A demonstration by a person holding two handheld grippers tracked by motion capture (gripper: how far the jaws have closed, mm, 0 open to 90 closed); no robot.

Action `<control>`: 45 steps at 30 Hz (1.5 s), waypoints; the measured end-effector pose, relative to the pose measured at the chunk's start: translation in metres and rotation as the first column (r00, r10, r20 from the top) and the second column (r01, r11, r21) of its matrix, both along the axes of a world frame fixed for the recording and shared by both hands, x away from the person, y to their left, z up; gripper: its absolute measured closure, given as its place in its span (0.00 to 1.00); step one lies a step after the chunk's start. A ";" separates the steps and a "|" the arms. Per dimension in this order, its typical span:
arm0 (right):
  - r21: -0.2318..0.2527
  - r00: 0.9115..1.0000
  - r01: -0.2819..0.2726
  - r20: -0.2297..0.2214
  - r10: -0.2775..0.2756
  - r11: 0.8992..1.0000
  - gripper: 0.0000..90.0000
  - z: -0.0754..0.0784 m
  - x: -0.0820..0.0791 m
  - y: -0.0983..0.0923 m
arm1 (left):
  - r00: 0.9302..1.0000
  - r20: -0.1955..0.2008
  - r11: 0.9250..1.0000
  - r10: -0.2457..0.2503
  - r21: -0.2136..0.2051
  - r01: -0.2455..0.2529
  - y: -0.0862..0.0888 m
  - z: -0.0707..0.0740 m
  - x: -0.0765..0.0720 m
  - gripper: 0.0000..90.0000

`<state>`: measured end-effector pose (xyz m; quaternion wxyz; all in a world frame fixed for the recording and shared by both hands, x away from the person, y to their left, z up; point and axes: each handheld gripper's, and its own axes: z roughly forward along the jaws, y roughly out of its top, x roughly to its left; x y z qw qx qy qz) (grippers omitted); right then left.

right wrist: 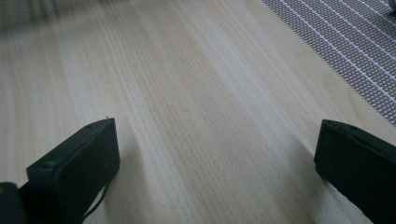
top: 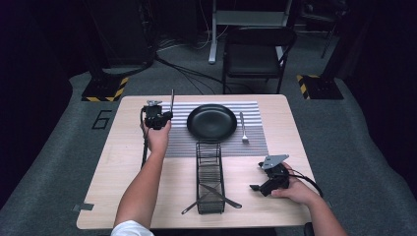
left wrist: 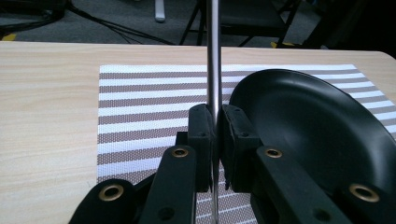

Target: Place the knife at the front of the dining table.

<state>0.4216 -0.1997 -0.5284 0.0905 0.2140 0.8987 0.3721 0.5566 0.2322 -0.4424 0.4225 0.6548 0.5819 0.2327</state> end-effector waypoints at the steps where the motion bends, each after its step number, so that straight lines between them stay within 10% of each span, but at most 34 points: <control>1: -0.001 1.000 -0.001 0.001 0.001 1.000 0.00 0.000 0.000 0.000 | 1.000 -0.007 1.000 0.001 0.000 -0.001 -0.001 -0.001 0.001 0.92; 45: 0.001 1.000 -0.003 0.002 0.003 1.000 0.00 0.000 0.000 0.000 | 0.983 -0.106 0.988 0.153 -0.021 -0.156 -0.017 -0.070 0.034 0.92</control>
